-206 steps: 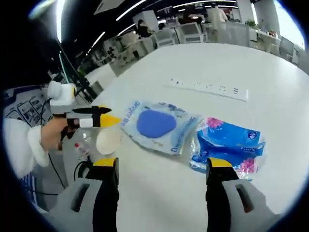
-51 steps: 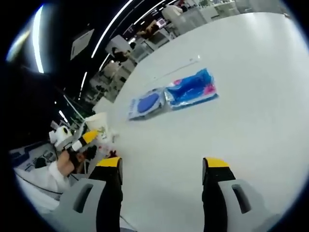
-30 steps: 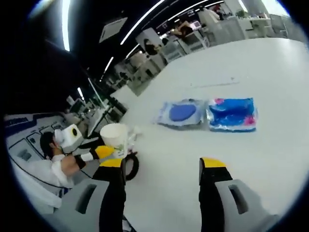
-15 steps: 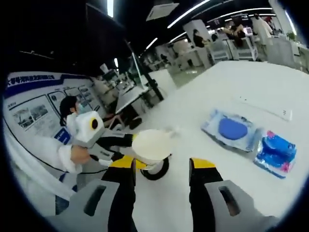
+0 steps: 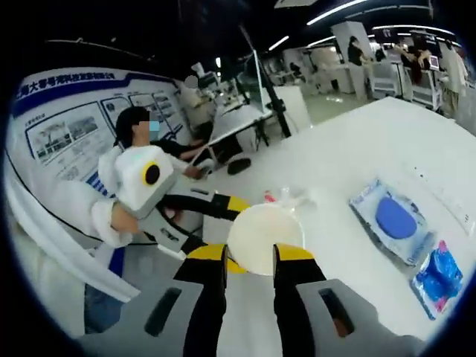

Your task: Arrange the tabletop items into an orderly group along one side of the table until the central work area is clear of visible clutter.

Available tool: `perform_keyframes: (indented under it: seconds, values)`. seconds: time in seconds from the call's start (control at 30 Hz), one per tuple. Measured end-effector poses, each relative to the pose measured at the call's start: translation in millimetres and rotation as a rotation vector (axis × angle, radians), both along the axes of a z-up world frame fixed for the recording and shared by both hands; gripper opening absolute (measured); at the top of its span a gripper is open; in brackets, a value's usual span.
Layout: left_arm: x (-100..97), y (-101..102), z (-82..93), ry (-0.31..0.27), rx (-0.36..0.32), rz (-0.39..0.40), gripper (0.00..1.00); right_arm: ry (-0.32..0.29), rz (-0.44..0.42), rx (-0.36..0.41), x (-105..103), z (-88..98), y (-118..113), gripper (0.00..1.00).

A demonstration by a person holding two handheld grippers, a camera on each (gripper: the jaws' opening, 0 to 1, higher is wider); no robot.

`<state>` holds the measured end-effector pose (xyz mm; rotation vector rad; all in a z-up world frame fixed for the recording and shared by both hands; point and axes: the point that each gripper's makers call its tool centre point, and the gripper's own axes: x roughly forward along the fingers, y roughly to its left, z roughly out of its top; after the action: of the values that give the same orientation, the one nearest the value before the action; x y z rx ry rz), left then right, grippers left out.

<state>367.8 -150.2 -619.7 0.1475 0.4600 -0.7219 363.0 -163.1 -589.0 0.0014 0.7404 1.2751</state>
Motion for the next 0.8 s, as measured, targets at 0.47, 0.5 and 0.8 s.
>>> perform_keyframes:
  seconds: [0.47,0.5,0.8]
  values:
    - [-0.4,6.3,11.8,-0.078,0.017,0.016,0.36,0.104,0.013,0.047,-1.0,9.1,10.9,0.00]
    - [-0.6,7.8,12.7,-0.087,0.027,0.020,0.35,0.123,0.002,0.060,1.3,11.6,11.5,0.00]
    - [5.2,51.4,19.6,-0.162,0.030,0.180,0.84,0.114,-0.043,0.056,19.0,18.2,10.0,0.00]
